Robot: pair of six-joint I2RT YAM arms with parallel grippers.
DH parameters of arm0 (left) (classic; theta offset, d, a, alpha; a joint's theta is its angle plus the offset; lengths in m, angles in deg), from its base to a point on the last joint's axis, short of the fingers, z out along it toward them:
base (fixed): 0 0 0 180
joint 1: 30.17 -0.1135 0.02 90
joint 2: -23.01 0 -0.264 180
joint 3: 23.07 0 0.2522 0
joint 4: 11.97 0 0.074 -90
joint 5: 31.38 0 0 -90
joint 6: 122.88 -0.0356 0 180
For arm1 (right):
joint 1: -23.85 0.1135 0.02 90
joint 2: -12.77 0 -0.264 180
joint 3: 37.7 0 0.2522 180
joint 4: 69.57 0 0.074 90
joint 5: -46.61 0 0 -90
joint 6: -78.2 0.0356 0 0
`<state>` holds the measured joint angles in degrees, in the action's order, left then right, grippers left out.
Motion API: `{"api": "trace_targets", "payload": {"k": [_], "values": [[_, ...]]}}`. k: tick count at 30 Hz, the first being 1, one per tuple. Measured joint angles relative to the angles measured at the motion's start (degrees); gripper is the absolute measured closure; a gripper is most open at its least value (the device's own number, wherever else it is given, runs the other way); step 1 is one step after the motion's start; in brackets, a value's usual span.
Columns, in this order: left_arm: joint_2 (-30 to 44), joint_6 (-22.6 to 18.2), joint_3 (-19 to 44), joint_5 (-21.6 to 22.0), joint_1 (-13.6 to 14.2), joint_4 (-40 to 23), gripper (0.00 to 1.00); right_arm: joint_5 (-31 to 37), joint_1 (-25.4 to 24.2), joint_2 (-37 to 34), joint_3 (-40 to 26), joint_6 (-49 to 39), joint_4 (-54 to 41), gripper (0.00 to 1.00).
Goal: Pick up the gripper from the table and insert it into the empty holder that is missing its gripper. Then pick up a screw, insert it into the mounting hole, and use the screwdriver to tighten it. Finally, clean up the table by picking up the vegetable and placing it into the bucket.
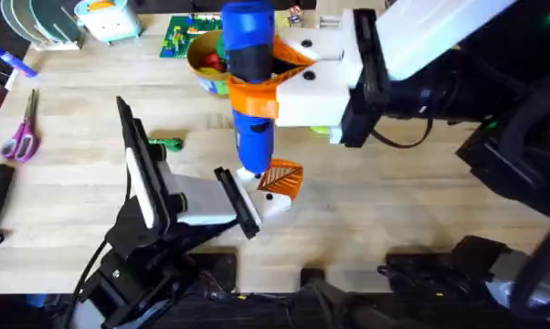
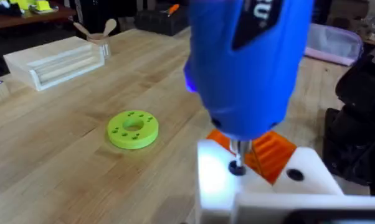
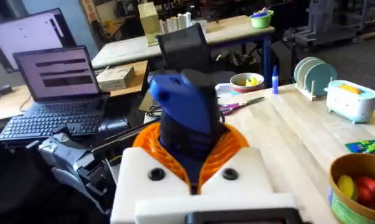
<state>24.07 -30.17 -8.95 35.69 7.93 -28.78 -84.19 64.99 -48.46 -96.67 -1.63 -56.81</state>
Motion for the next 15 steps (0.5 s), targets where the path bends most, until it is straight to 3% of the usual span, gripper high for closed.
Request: {"api": "trace_targets", "payload": {"k": [15], "values": [[0.1,0.1,0.0,0.0,0.0,-0.2,0.983,1.0,0.0,0.0,-0.1,-0.8,-3.3,0.978]]}}
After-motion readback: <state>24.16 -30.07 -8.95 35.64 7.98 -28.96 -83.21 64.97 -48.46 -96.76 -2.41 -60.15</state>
